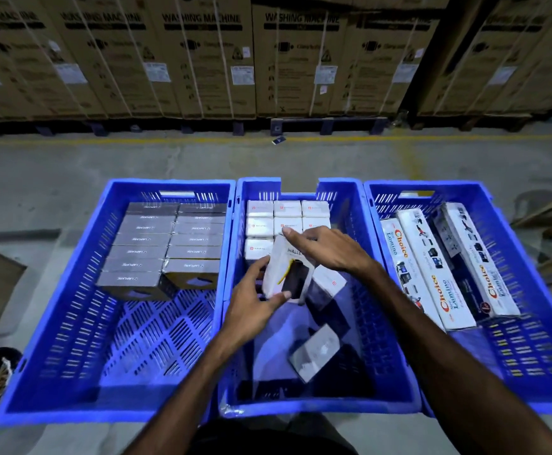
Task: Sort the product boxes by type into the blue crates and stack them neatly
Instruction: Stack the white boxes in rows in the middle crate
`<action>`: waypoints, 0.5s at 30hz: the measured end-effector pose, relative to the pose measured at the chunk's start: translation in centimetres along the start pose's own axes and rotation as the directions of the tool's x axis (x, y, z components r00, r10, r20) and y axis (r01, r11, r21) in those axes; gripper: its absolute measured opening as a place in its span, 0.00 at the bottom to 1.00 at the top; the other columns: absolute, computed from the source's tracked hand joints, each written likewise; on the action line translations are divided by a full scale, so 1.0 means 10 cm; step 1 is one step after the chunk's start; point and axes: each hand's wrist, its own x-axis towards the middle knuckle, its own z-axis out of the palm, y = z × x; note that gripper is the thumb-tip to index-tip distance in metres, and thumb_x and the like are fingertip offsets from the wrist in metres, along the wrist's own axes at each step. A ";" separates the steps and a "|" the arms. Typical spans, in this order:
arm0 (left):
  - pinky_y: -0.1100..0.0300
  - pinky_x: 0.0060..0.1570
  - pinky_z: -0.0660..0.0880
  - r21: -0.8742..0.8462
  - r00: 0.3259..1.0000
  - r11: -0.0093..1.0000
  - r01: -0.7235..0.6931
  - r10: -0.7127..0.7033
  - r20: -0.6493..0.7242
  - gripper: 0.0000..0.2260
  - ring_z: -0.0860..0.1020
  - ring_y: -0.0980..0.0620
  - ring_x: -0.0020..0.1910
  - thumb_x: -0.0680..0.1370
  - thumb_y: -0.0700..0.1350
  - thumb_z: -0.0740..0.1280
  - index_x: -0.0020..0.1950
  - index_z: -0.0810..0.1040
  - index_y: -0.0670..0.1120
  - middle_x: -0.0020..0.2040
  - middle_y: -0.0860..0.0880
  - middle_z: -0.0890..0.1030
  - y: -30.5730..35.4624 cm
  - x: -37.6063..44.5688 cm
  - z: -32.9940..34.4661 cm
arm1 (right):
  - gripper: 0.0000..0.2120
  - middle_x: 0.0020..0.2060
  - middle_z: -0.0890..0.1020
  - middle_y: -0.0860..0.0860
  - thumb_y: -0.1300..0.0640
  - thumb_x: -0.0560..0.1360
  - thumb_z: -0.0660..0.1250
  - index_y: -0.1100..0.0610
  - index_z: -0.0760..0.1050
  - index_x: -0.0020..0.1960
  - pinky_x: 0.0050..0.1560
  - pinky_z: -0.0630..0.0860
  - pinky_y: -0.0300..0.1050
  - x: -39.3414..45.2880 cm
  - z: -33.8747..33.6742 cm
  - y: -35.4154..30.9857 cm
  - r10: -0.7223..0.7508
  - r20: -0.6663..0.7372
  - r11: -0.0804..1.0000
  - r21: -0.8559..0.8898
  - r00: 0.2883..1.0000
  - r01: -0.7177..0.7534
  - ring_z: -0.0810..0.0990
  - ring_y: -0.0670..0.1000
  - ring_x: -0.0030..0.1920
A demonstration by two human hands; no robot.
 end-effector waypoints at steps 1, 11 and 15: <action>0.45 0.56 0.83 -0.070 1.000 0.997 0.030 -0.030 -0.004 0.33 0.82 0.51 0.60 0.69 0.47 0.78 0.73 0.73 0.54 0.63 0.51 0.82 0.00 0.02 -0.02 | 0.47 0.45 0.86 0.54 0.15 0.69 0.48 0.55 0.82 0.51 0.56 0.79 0.55 0.02 -0.03 0.02 -0.021 0.049 0.997 0.080 0.999 0.017 0.84 0.57 0.50; 0.53 0.55 0.83 -0.153 0.992 0.986 0.067 -0.082 -0.094 0.35 0.84 0.52 0.59 0.74 0.33 0.77 0.77 0.71 0.52 0.65 0.60 0.79 0.00 0.17 -0.13 | 0.30 0.46 0.80 0.50 0.46 0.67 0.83 0.49 0.77 0.66 0.44 0.79 0.44 0.23 -0.34 0.30 -0.205 0.079 0.950 0.256 0.976 0.179 0.80 0.45 0.39; 0.57 0.51 0.84 -0.060 0.980 0.998 0.008 -0.020 -0.197 0.30 0.83 0.57 0.57 0.75 0.38 0.77 0.75 0.73 0.52 0.68 0.57 0.76 -0.03 0.13 -0.15 | 0.32 0.42 0.80 0.44 0.46 0.66 0.83 0.48 0.76 0.67 0.46 0.76 0.45 0.32 -0.42 0.38 -0.153 -0.022 0.975 0.157 0.988 0.155 0.79 0.45 0.40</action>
